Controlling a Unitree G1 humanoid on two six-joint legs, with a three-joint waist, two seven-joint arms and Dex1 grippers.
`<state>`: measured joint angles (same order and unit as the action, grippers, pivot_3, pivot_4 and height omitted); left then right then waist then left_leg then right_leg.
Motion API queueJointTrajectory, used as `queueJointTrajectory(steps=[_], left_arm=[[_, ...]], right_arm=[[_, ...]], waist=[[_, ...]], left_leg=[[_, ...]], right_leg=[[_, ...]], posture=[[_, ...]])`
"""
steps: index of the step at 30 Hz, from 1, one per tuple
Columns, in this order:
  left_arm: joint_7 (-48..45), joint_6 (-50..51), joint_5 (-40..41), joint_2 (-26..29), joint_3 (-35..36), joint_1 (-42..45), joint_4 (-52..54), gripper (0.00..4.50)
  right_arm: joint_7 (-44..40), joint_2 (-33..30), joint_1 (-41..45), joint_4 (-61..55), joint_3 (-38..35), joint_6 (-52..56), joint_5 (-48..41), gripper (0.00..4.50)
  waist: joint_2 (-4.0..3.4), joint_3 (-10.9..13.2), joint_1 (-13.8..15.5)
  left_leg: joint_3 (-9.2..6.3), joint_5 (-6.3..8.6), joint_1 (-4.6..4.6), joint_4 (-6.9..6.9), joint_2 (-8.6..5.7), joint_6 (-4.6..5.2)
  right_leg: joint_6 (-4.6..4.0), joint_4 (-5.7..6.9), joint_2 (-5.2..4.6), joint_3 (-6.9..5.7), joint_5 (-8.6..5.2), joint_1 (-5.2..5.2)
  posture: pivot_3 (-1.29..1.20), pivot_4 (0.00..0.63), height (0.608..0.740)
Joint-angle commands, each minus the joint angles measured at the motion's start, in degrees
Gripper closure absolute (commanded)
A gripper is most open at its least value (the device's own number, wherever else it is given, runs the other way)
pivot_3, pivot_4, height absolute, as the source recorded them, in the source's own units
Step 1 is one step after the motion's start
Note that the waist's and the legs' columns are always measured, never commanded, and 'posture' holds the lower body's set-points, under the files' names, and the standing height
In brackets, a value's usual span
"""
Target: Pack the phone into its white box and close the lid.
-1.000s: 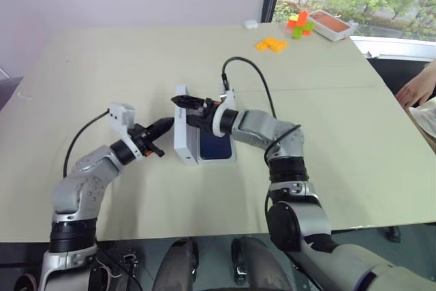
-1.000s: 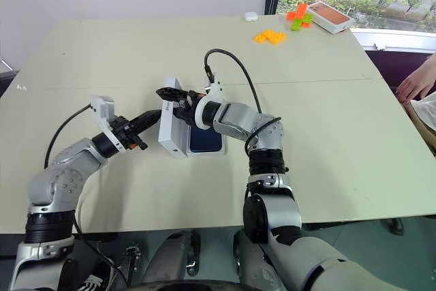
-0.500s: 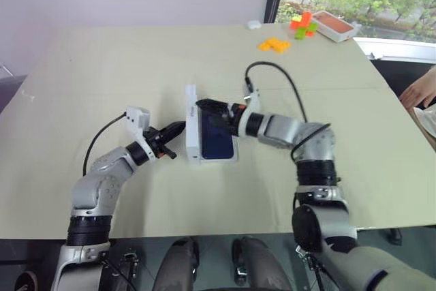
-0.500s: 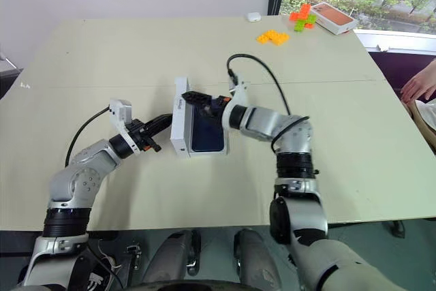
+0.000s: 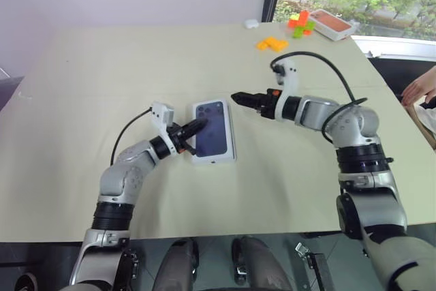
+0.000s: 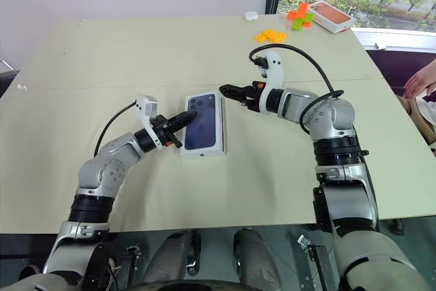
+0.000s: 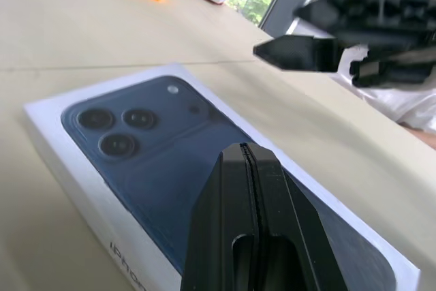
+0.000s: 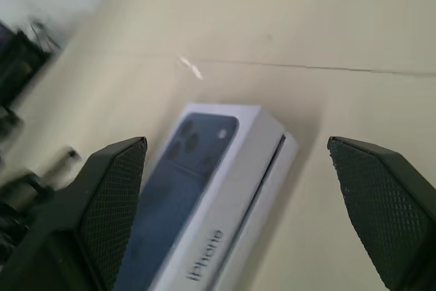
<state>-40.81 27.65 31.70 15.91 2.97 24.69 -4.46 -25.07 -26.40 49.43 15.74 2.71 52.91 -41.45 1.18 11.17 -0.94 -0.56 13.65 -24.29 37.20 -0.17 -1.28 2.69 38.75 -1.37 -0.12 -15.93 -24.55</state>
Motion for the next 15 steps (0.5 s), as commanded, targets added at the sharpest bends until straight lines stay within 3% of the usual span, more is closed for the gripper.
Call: queueJointTrajectory(steps=[1,5,7,10,13,14,15], left_arm=[[0.2,-0.4,0.4,1.2,2.0,0.7,1.9,4.50],[0.7,0.4,0.7,5.1,5.0,-0.7,4.7,4.50],[0.5,0.6,0.5,6.8,5.4,-1.8,6.0,4.50],[0.0,2.7,-0.5,10.1,4.6,-3.9,6.8,4.50],[-1.1,1.2,-3.9,12.7,2.0,-5.3,6.7,4.50],[-1.0,2.3,-4.4,13.3,1.5,-5.4,6.6,4.50],[-0.8,3.7,-4.6,13.8,0.9,-5.0,6.3,4.50]], right_arm=[[-4.3,-0.5,0.6,-2.0,0.4,-4.7,4.3,0.05],[-7.8,-1.6,-0.7,-3.1,4.1,-10.9,11.9,0.05],[-7.8,-0.6,-1.1,-2.7,2.5,-10.6,12.1,0.91],[-10.6,-2.4,-1.5,-3.5,6.9,-16.0,19.0,2.37],[-12.3,-2.4,-1.6,-2.9,7.6,-17.7,21.6,4.04],[-13.3,-2.8,-1.7,-3.1,8.9,-19.3,23.5,4.47],[-14.5,-3.6,-2.2,-3.7,10.8,-21.0,25.8,4.47]], waist=[[0.00,0.0,0.0],[0.00,0.0,0.0],[0.00,0.0,0.0],[0.00,0.0,0.1],[0.00,0.0,0.1],[0.00,0.0,0.1],[0.00,0.0,0.2]], left_leg=[[0.01,0.00,-0.02,0.01,0.00,0.00],[0.01,0.00,-0.03,0.03,-0.01,0.00],[-0.01,0.00,-0.02,0.00,0.00,0.00],[-0.01,0.00,-0.03,-0.01,-0.01,0.00],[0.00,0.00,-0.02,0.01,-0.02,0.00],[-0.01,0.00,-0.03,0.01,-0.02,0.00],[-0.01,0.00,-0.02,0.01,-0.02,0.00]], right_leg=[[0.01,-0.02,-0.02,0.00,0.00,0.00],[0.05,-0.07,-0.04,0.00,0.04,0.00],[0.05,-0.07,-0.03,0.00,0.04,0.00],[0.05,-0.11,-0.05,0.00,0.04,0.00],[0.04,-0.13,-0.07,0.01,0.04,0.01],[0.04,-0.13,-0.07,0.01,0.04,0.01],[0.04,-0.13,-0.07,0.01,0.04,0.01]], posture=[[0.00,0.150,0.740],[0.00,0.150,0.740],[0.00,0.150,0.740],[0.00,0.150,0.740],[0.00,0.150,0.740],[0.00,0.150,0.740],[0.00,0.150,0.740]])
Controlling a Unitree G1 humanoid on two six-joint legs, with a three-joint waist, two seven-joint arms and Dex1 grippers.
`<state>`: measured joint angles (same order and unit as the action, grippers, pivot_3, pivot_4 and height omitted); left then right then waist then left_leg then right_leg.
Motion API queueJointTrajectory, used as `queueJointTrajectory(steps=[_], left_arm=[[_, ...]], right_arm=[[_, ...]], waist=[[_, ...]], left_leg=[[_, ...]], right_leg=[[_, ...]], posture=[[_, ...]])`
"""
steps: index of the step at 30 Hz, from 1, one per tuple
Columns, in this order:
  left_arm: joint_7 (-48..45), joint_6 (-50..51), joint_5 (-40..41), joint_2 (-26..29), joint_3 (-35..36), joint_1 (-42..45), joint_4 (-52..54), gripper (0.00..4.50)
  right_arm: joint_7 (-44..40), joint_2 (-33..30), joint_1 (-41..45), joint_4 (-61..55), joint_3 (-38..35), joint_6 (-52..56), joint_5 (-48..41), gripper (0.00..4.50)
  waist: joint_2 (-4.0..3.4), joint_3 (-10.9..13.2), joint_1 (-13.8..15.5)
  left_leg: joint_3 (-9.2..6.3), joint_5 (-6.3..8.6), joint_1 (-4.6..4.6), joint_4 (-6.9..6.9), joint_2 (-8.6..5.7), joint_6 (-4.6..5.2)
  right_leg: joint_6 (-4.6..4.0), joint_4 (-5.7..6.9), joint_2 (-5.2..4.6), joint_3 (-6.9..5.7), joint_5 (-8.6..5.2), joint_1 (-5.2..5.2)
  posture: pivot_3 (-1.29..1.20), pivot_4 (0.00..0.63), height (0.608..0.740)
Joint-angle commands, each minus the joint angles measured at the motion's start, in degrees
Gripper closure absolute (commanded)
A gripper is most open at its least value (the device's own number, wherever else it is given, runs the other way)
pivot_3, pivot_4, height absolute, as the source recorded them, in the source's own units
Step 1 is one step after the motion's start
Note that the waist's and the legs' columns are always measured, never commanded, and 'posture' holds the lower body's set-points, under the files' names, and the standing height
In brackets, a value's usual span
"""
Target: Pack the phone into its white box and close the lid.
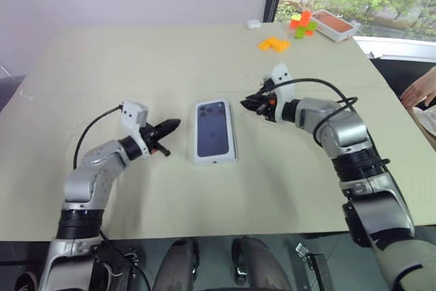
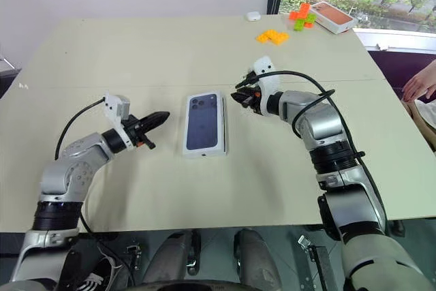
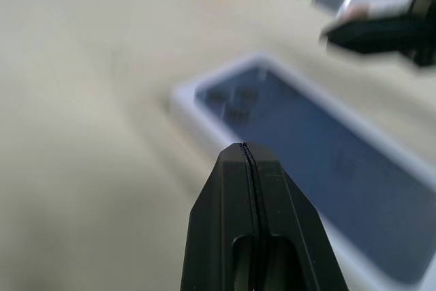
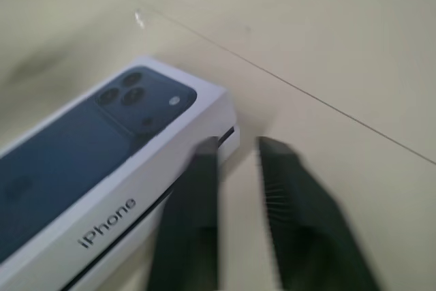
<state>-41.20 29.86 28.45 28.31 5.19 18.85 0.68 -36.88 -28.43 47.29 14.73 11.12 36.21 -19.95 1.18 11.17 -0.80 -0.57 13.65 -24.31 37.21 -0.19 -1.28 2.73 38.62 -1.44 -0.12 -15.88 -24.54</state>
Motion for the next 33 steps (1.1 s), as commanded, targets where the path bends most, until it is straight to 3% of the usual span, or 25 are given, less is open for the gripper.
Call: queueJointTrajectory(steps=[1,10,16,33], left_arm=[[0.1,2.4,-2.8,1.9,-2.5,1.2,0.6,4.50],[-2.8,7.3,-5.4,3.5,-7.1,6.3,-3.8,4.50],[-2.0,4.9,-8.0,-0.7,-9.9,8.7,-6.5,4.50],[-1.2,6.1,-6.7,-5.3,-7.3,11.3,-5.5,4.50]], right_arm=[[-3.7,-2.0,-0.5,-3.0,3.7,-5.3,5.9,4.47],[-9.9,-4.1,-2.0,-3.8,6.4,-12.0,13.1,4.47],[-13.2,-4.4,-3.1,-6.1,5.9,-13.3,14.7,4.47],[-14.4,-1.3,-7.3,-11.4,8.2,-11.4,18.3,4.47]], waist=[[0.00,0.0,0.2],[0.01,0.0,0.1],[0.01,0.0,0.1],[0.01,0.0,0.1]], left_leg=[[-0.01,0.00,0.00,0.00,0.00,0.00],[-0.03,0.00,0.01,0.02,0.00,0.00],[-0.02,0.00,0.01,0.03,-0.01,-0.01],[-0.04,0.00,0.04,0.38,-0.02,-0.01]], right_leg=[[0.00,0.00,0.00,0.00,0.00,0.00],[0.00,0.01,0.00,-0.02,0.00,0.01],[0.00,0.02,0.00,-0.02,0.01,0.01],[0.01,0.39,-0.01,-0.02,0.01,0.04]], posture=[[0.00,0.150,0.740],[0.00,0.150,0.740],[0.00,0.150,0.740],[0.00,0.150,0.740]])
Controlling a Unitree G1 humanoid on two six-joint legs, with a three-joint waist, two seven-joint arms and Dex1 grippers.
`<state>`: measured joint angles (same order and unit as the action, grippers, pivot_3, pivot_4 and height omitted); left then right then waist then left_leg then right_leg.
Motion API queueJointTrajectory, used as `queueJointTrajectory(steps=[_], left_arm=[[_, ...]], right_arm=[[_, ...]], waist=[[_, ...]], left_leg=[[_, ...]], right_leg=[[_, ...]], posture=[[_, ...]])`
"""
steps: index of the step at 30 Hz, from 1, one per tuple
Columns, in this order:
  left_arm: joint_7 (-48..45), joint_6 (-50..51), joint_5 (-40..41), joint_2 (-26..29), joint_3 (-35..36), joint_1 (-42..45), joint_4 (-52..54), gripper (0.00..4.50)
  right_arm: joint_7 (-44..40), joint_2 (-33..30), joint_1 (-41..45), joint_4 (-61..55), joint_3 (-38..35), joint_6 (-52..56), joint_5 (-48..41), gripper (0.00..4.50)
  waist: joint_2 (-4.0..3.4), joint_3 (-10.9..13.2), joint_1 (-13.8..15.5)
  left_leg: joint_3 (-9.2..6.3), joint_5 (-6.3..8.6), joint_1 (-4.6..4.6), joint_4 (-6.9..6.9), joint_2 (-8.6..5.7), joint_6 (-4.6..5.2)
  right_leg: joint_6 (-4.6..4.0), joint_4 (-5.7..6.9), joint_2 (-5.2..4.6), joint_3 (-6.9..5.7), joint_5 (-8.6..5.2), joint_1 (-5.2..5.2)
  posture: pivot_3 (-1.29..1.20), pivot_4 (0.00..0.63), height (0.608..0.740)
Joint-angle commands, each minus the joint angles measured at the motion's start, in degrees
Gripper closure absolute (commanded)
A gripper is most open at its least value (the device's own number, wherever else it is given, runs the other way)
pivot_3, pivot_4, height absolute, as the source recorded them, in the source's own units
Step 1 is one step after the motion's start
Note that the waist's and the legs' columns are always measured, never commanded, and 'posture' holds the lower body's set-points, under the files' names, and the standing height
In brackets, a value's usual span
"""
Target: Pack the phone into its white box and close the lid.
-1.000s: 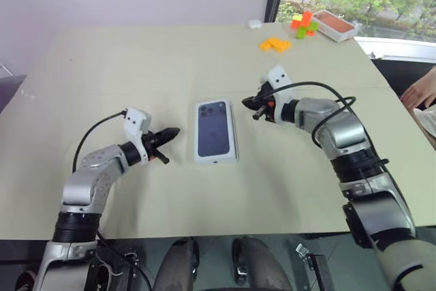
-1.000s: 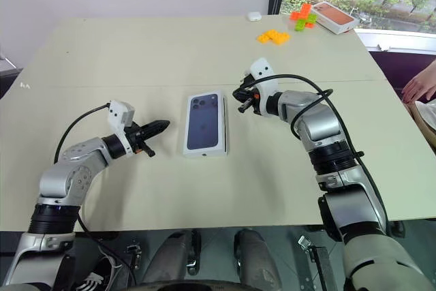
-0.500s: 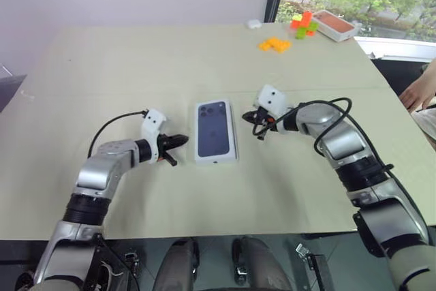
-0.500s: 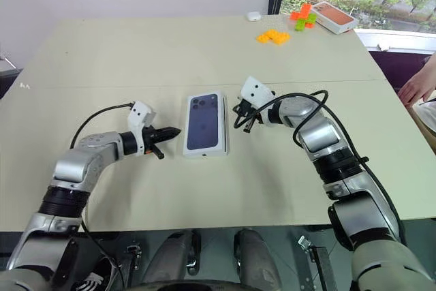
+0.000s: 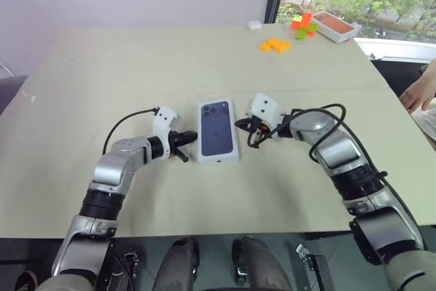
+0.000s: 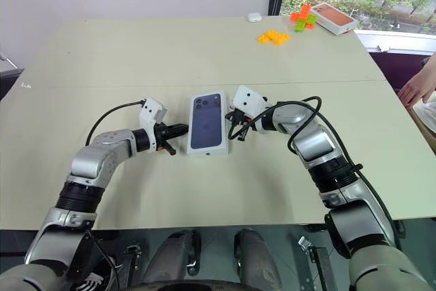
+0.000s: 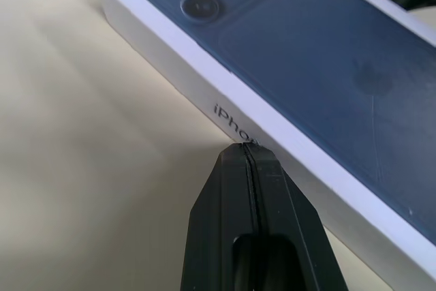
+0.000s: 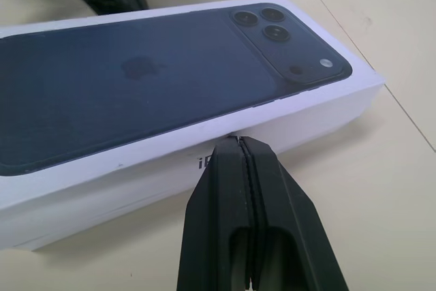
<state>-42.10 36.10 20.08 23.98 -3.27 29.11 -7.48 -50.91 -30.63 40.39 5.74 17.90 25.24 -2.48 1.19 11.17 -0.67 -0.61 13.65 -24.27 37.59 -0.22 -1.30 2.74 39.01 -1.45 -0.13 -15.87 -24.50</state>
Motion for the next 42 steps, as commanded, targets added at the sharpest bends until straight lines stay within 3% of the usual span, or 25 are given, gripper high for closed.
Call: queueJointTrajectory(steps=[1,28,38,42], left_arm=[[-0.1,0.2,1.7,-1.1,1.2,1.0,3.0,4.50],[0.1,-0.7,-1.3,-3.1,-0.4,0.5,4.1,4.50],[1.0,-0.4,0.5,-1.3,4.5,1.3,4.9,4.50],[2.6,-0.9,2.5,-3.4,7.0,4.9,2.5,4.50]], right_arm=[[-0.4,1.0,-0.4,-2.4,1.4,-0.4,1.1,4.47],[-0.6,2.0,0.8,1.4,-0.2,-2.3,5.3,4.47],[-0.8,0.2,3.0,3.4,-1.7,-4.3,6.1,4.47],[2.3,2.2,7.3,8.3,-5.2,-4.0,4.3,4.47]], waist=[[0.00,0.0,0.0],[0.00,0.0,0.0],[0.00,0.0,-0.1],[0.00,0.0,-0.1]], left_leg=[[0.00,0.00,0.00,0.03,0.00,0.00],[-0.02,0.00,-0.01,0.38,0.00,0.00],[-0.02,0.00,0.00,0.38,0.00,0.00],[-0.02,0.00,0.00,0.40,0.00,0.00]], right_leg=[[0.00,0.02,0.00,0.00,0.00,0.00],[0.03,0.14,0.00,0.00,0.04,0.11],[0.04,0.15,0.01,0.00,0.04,0.11],[0.03,0.17,0.01,0.00,0.05,0.11]], posture=[[0.00,0.150,0.740],[0.00,0.150,0.740],[0.00,0.150,0.740],[0.00,0.150,0.740]])
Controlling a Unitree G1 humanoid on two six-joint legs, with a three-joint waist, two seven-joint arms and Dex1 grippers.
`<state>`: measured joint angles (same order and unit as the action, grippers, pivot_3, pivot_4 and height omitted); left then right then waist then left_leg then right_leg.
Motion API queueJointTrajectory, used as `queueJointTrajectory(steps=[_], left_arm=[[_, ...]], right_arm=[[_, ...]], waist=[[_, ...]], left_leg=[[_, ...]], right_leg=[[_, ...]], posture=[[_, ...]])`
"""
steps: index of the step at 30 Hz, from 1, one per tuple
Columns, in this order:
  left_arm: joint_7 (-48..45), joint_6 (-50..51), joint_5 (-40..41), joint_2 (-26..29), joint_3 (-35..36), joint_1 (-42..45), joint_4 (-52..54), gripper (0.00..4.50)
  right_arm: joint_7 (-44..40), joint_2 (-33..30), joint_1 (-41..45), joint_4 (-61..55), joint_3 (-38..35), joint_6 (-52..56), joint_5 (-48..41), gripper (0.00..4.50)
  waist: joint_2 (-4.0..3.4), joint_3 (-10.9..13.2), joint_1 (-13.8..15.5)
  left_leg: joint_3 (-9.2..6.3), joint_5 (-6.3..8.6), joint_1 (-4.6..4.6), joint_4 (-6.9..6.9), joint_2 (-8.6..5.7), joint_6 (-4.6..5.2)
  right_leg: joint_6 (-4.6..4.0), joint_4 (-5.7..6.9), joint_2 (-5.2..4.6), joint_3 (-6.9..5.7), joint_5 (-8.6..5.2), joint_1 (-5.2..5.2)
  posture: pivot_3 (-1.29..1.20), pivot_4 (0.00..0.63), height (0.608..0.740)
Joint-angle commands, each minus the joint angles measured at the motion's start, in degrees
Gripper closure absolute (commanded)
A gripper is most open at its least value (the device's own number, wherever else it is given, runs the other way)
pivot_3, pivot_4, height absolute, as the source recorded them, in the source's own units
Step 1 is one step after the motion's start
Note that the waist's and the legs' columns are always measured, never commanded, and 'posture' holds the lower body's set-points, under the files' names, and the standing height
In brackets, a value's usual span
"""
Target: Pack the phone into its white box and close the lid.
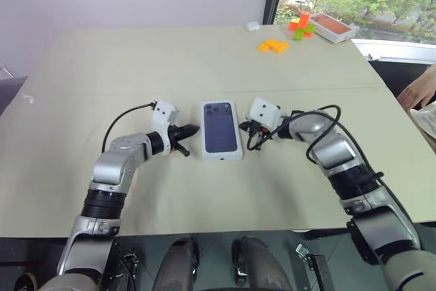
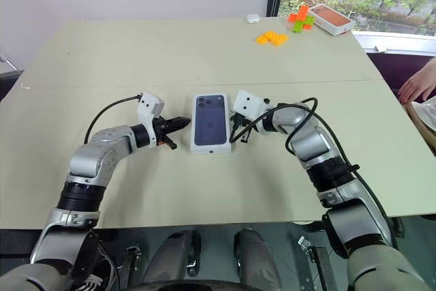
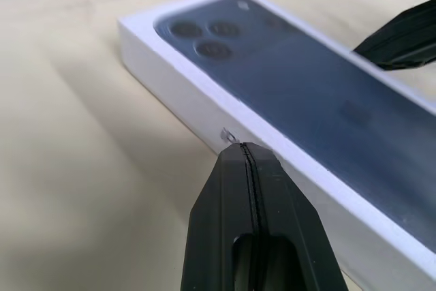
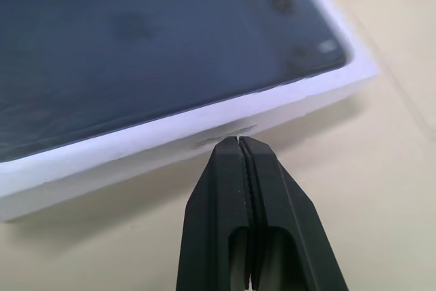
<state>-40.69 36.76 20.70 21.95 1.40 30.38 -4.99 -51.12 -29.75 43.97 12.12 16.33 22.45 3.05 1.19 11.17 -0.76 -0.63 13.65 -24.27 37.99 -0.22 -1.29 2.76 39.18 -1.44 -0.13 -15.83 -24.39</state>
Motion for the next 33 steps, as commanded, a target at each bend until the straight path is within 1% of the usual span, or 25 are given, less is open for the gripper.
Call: queueJointTrajectory(steps=[1,7,11,14,17,21,26,29,32,33], left_arm=[[1.6,-2.7,1.4,-2.1,2.2,4.9,-1.4,4.50],[5.1,-11.6,-5.1,-6.8,-1.4,11.1,-14.2,4.50],[6.0,-14.1,-8.1,-8.0,-3.4,13.0,-20.1,4.50],[5.9,-13.8,-9.6,-8.1,-4.3,12.9,-21.9,4.50],[4.8,-13.1,-10.5,-7.2,-5.2,11.4,-20.6,4.50],[2.1,-10.4,-9.5,-4.8,-5.7,7.9,-15.1,4.50],[-1.7,-7.5,-7.7,-2.6,-6.7,3.5,-6.4,4.50],[-3.3,-6.8,-6.0,-2.4,-6.6,1.7,-1.5,4.50],[-3.4,-4.2,-2.8,-3.8,-5.0,1.7,2.0,4.50],[-3.1,-3.1,-2.6,-4.1,-5.2,2.1,2.1,4.50]], right_arm=[[4.1,2.2,4.9,3.7,-4.3,-1.9,-1.1,4.47],[9.2,6.8,7.9,11.9,-3.7,-6.8,1.0,4.47],[11.7,8.0,7.9,17.0,-1.7,-11.1,4.1,4.47],[10.4,9.0,6.0,16.4,-0.6,-9.8,4.3,4.47],[8.5,8.4,3.9,13.2,-0.2,-9.5,4.1,4.47],[5.0,6.2,1.5,8.5,-0.9,-8.9,3.4,4.47],[5.4,5.8,2.8,5.4,-4.2,-5.6,1.8,4.47],[4.7,5.9,3.3,2.9,-4.3,-4.6,1.0,4.47],[4.2,7.3,2.8,1.1,-4.2,-3.2,-0.5,4.47],[3.7,7.6,1.8,0.7,-3.2,-3.0,-0.3,4.47]], waist=[[0.00,0.0,0.1],[0.03,0.0,0.1],[0.02,0.0,-0.1],[0.03,0.0,0.0],[0.03,0.0,-0.2],[0.02,0.0,-0.4],[0.01,0.0,-0.2],[0.01,0.0,-0.1],[0.01,0.0,0.1],[0.01,0.0,0.1]], left_leg=[[0.00,0.00,0.00,0.01,0.00,0.00],[0.03,0.00,0.00,0.05,-0.04,0.00],[0.07,0.01,-0.03,0.00,-0.04,0.03],[0.05,0.01,-0.02,0.00,-0.03,0.03],[0.06,0.01,0.02,0.02,-0.04,0.03],[0.06,0.01,0.05,0.01,-0.02,0.02],[0.05,0.01,0.13,0.01,-0.01,0.02],[0.05,0.00,0.14,0.02,-0.01,0.02],[0.04,0.00,0.13,0.02,-0.01,0.02],[0.03,0.00,0.12,0.03,-0.01,0.02]], right_leg=[[0.00,0.01,0.00,0.00,0.01,0.00],[0.08,0.00,-0.02,0.01,0.07,0.04],[0.09,-0.02,-0.02,0.03,0.08,-0.02],[0.08,0.02,-0.01,0.03,0.08,-0.03],[0.08,0.07,-0.01,0.04,0.08,-0.01],[0.08,0.08,0.01,0.05,0.08,0.00],[0.08,0.14,0.00,0.06,0.08,0.04],[0.06,0.15,-0.01,0.07,0.09,0.06],[0.05,0.14,-0.01,0.06,0.09,0.06],[0.05,0.13,-0.01,0.06,0.09,0.06]], posture=[[0.00,0.150,0.740],[0.00,0.150,0.740],[0.00,0.150,0.740],[0.00,0.150,0.740],[0.00,0.150,0.740],[0.00,0.150,0.740],[0.00,0.150,0.740],[0.00,0.150,0.740],[0.00,0.150,0.740],[0.00,0.150,0.740]])
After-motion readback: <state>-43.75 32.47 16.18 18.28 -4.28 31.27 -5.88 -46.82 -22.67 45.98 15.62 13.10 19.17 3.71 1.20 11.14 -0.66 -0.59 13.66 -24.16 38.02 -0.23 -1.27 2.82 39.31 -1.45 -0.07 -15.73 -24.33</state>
